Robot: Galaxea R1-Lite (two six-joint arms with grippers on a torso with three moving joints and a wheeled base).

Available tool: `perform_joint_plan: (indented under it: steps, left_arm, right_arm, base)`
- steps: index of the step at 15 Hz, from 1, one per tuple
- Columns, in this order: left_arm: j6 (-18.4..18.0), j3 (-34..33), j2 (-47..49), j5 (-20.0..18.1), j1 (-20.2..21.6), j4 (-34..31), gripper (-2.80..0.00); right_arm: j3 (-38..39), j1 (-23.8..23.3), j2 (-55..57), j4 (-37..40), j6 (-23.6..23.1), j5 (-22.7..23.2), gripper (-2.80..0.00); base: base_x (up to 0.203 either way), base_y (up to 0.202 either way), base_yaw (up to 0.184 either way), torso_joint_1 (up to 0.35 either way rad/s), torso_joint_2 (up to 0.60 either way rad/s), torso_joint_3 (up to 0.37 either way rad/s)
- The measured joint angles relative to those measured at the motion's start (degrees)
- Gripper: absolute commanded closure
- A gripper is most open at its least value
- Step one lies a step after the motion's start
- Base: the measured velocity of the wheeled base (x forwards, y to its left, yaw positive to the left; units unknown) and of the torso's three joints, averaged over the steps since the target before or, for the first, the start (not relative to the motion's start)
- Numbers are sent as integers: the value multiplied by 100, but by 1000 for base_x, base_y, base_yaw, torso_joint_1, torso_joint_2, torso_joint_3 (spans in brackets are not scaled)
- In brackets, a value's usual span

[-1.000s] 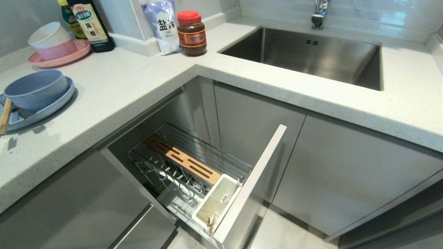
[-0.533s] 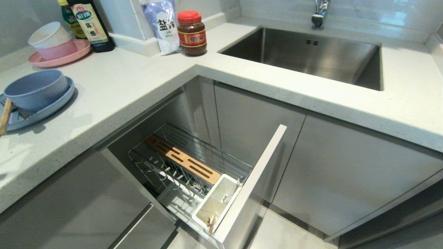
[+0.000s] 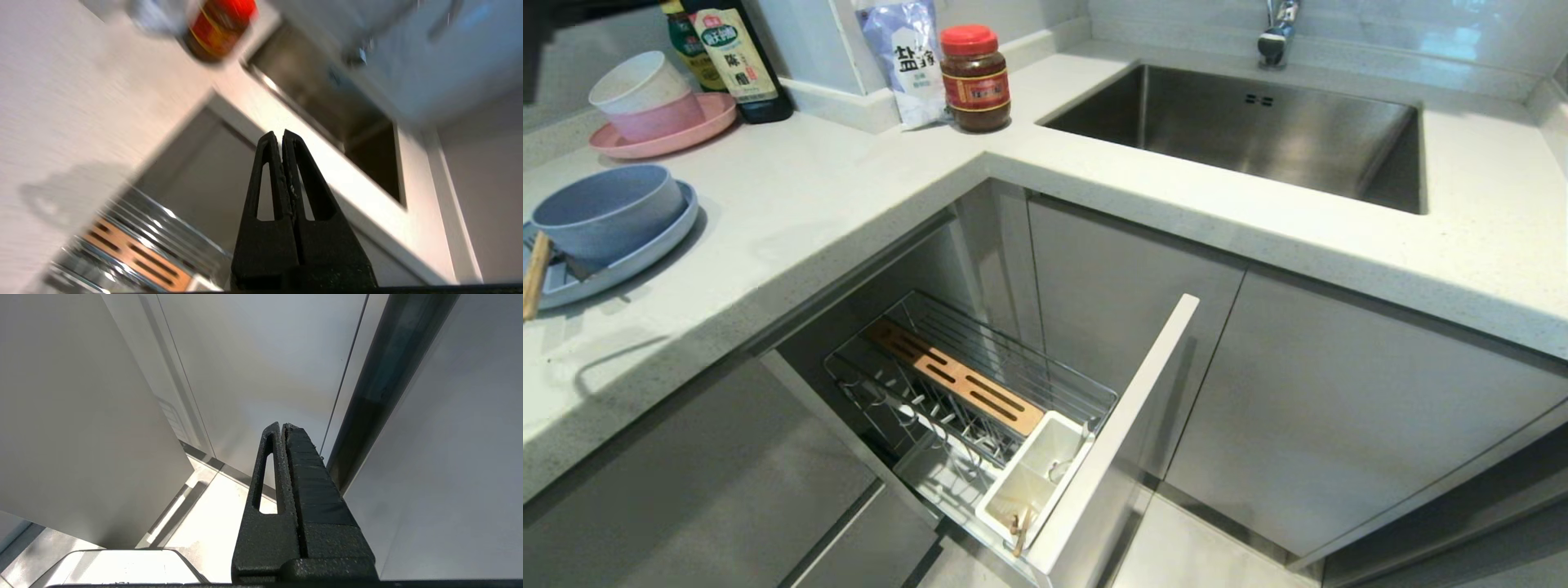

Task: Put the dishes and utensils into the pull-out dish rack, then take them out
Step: Close the cupboard

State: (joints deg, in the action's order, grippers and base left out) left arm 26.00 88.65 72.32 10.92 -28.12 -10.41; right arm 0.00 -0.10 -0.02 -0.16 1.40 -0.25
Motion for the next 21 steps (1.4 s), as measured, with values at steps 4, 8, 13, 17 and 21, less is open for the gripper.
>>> perform_joint_plan:
  steps: [4, 8, 13, 17, 21]
  left_arm:
    - [3, -236, 792, 368, -1104, -6, 0]
    - [-15, -384, 1273, 363, -1363, -15, 0]
    - [-98, -558, 1611, 192, -1897, -18, 0]
    - [-93, -670, 1799, 203, -2425, -14, 0]
    - [-93, -798, 2016, 225, -2798, -13, 0]
  right_arm:
    - [0, 0, 0, 0, 0, -2, 0]
    - [0, 0, 0, 0, 0, 1, 0]
    - [0, 0, 0, 0, 0, -1, 0]
    - [0, 0, 0, 0, 0, -2, 0]
    - [0, 0, 0, 0, 0, -2, 0]
  base:
    - [0, 0, 0, 0, 0, 0]
    - [0, 0, 0, 0, 0, 0]
    - [0, 0, 0, 0, 0, 0]
    - [0, 0, 0, 0, 0, 0]
    - [0, 0, 0, 0, 0, 0]
